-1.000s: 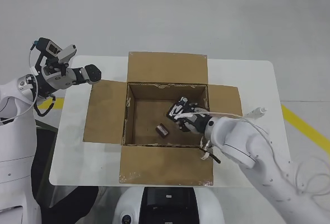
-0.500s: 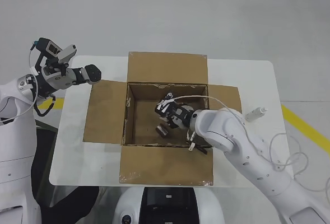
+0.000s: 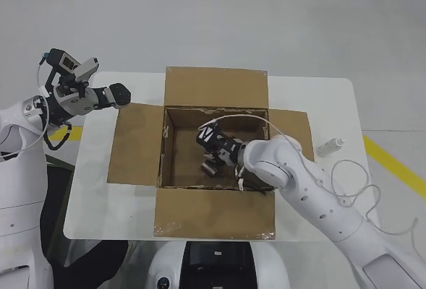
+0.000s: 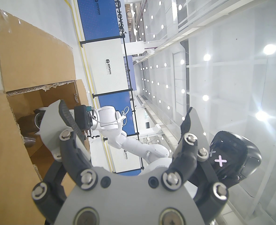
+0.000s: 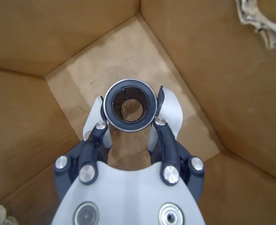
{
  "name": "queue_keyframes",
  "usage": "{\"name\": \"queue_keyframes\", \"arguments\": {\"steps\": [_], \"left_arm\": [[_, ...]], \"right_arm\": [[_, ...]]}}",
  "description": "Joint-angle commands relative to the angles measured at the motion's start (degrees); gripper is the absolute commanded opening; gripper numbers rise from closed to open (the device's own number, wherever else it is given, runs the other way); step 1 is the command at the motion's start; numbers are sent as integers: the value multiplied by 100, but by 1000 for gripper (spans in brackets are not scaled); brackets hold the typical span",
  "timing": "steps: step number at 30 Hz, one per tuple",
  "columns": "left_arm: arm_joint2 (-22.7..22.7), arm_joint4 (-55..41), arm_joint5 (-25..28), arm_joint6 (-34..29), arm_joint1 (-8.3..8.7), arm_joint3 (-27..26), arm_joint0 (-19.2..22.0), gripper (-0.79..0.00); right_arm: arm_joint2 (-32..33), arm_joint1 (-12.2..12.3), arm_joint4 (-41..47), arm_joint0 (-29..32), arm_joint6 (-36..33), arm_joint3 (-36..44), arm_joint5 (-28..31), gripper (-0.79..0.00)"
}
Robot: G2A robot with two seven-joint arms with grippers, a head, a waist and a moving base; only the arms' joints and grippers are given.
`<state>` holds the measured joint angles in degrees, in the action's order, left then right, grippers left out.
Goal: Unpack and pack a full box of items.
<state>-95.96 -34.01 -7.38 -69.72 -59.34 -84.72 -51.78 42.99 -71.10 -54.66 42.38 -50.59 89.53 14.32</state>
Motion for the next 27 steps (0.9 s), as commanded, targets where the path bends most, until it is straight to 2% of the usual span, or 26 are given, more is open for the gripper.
{"name": "queue_keyframes", "arguments": {"steps": [1, 4, 7, 8, 9, 17, 27], "left_arm": [[0, 0, 0, 0, 0, 0, 0, 0], [0, 0, 0, 0, 0, 0, 0, 0], [0, 0, 0, 0, 0, 0, 0, 0], [0, 0, 0, 0, 0, 0, 0, 0], [0, 0, 0, 0, 0, 0, 0, 0], [0, 0, 0, 0, 0, 0, 0, 0], [0, 0, 0, 0, 0, 0, 0, 0]], "right_arm": [[-60, -32, 8, -38, -18, -81, 17, -785], [-124, -78, 34, -83, -21, -202, 12, -785], [-149, -117, 86, -114, -35, -289, -19, -416], [-156, -127, 83, -123, -47, -307, -27, -151], [-162, -136, 82, -127, -62, -321, -35, 0], [-38, -138, 88, -31, -176, -101, -53, 0], [730, 82, 335, 606, -443, 1346, 197, 0]]}}
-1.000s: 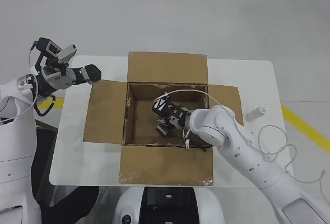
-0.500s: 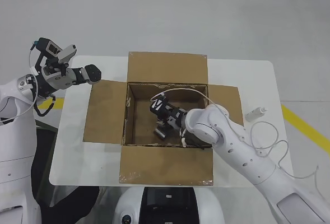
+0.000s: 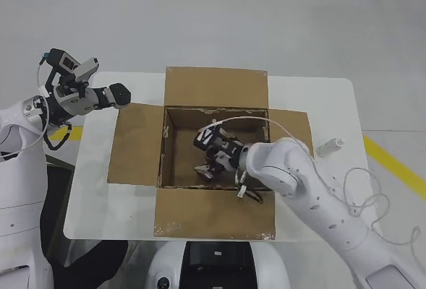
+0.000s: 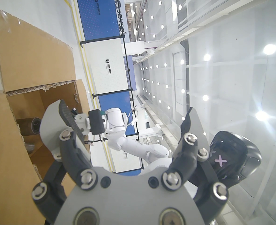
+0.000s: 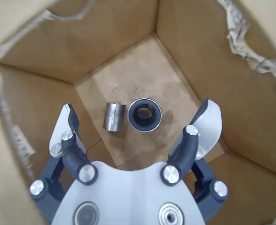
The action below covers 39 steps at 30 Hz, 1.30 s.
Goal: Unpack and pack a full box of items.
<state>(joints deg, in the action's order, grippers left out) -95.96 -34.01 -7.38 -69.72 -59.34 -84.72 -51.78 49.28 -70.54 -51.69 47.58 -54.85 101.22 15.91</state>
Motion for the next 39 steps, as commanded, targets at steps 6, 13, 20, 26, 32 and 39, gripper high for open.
{"name": "queue_keyframes", "arguments": {"steps": [6, 13, 20, 26, 32, 39], "left_arm": [[0, 0, 0, 0, 0, 0, 0, 0], [0, 0, 0, 0, 0, 0, 0, 0], [0, 0, 0, 0, 0, 0, 0, 0], [0, 0, 0, 0, 0, 0, 0, 0], [0, 0, 0, 0, 0, 0, 0, 0], [0, 0, 0, 0, 0, 0, 0, 0]], "right_arm": [[577, 155, 69, 477, -68, 846, 227, 0], [1491, 316, 93, 935, 77, 1386, 245, 0], [2593, 472, 457, 1477, 106, 1711, 289, 0], [3408, 571, 705, 1990, 267, 1768, 286, 0], [4083, 651, 907, 2398, 430, 1715, 403, 0], [4722, 742, 831, 2732, 468, 1486, 531, 0]]}}
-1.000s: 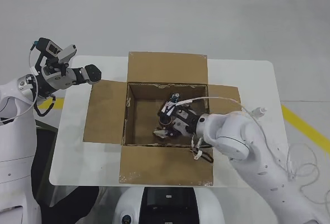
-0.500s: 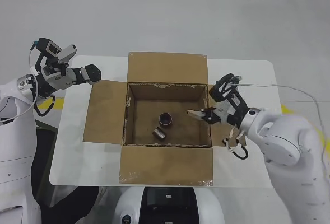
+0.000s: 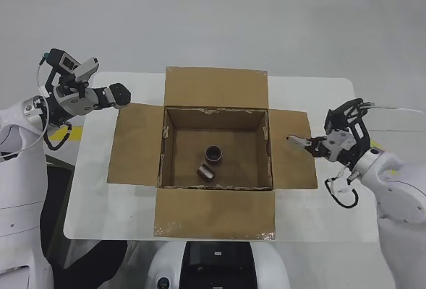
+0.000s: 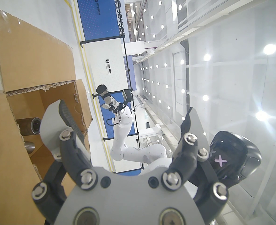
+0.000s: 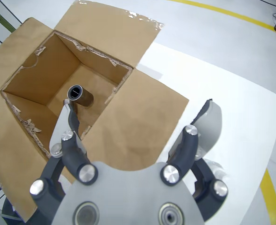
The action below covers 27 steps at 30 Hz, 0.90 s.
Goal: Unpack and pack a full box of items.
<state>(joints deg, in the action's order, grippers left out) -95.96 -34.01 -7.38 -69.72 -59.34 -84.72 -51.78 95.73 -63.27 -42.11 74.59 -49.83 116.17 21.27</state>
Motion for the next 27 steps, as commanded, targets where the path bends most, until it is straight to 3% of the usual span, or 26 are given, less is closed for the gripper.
{"name": "queue_keyframes", "arguments": {"steps": [1, 17, 27], "left_arm": [[0, 0, 0, 0, 0, 0, 0, 0], [0, 0, 0, 0, 0, 0, 0, 0], [0, 0, 0, 0, 0, 0, 0, 0]], "right_arm": [[102, 25, -189, 63, -43, 3, 8, 0], [795, 160, -261, 240, 259, -614, -6, 0], [530, 218, -670, -91, 206, -1149, -245, 0]]}}
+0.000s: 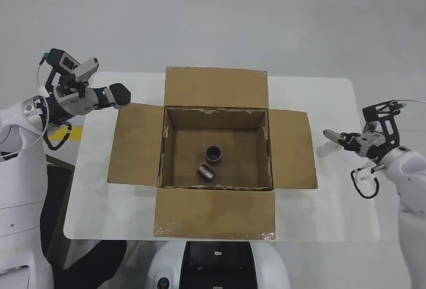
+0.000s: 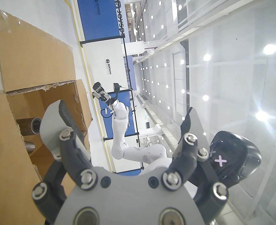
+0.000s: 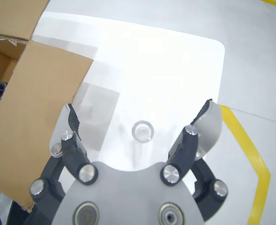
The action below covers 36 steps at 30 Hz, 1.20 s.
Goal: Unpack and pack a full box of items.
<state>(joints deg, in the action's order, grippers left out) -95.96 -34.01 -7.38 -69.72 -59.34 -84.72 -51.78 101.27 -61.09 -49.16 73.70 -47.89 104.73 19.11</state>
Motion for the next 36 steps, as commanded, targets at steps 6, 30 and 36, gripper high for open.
{"name": "queue_keyframes", "arguments": {"steps": [6, 30, 36], "left_arm": [[0, 0, 0, 0, 0, 0, 0, 0], [0, 0, 0, 0, 0, 0, 0, 0], [0, 0, 0, 0, 0, 0, 0, 0]], "right_arm": [[-23, 0, 35, -2, 13, -5, -30, 0], [-170, 73, 489, -173, -193, -859, -144, 0], [-301, 103, 488, -344, -187, -1212, -61, 0]]}}
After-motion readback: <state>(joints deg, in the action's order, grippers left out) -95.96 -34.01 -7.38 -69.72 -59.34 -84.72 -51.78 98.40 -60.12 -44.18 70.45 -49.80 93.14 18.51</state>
